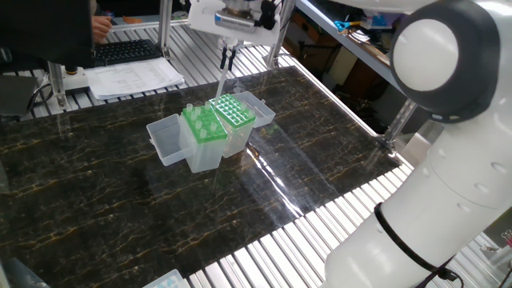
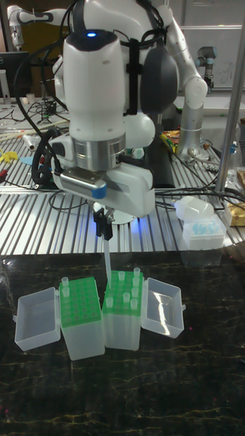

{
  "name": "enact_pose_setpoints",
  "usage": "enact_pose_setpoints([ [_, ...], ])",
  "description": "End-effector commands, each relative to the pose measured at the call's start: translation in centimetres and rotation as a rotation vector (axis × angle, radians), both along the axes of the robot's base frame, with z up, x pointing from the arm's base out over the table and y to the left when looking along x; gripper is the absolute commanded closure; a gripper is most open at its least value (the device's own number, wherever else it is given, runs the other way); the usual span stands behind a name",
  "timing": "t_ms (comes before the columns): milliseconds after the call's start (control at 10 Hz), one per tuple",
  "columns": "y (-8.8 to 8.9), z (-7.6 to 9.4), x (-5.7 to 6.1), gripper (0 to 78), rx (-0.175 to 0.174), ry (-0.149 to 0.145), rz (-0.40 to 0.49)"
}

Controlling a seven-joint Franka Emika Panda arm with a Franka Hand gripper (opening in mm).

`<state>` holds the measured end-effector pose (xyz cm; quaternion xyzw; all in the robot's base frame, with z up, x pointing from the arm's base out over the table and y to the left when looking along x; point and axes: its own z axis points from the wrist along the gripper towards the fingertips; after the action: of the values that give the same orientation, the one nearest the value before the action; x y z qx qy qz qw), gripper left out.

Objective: Transfer all large pipette tips from one holder to another

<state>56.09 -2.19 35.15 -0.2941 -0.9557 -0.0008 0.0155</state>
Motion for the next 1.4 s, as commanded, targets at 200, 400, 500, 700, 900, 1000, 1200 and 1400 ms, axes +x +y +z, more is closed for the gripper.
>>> enact_pose_setpoints([
  [200, -1.4, 1.7, 1.8, 76.2, -0.014, 0.008, 0.089],
  [400, -1.7, 2.0, 2.0, 76.2, -0.011, 0.013, 0.105],
  [500, -1.7, 2.0, 2.0, 76.2, -0.016, 0.013, 0.111],
  [700, -2.0, 1.9, 2.3, 76.2, -0.030, 0.005, 0.152],
  [900, -2.4, 1.7, 2.7, 76.2, -0.049, 0.001, 0.197],
  [1000, -2.6, 1.7, 2.9, 76.2, -0.052, 0.002, 0.217],
  [1200, -2.8, 1.8, 3.3, 76.2, -0.065, 0.003, 0.249],
  [1400, -2.9, 1.8, 3.3, 76.2, -0.066, 0.003, 0.256],
])
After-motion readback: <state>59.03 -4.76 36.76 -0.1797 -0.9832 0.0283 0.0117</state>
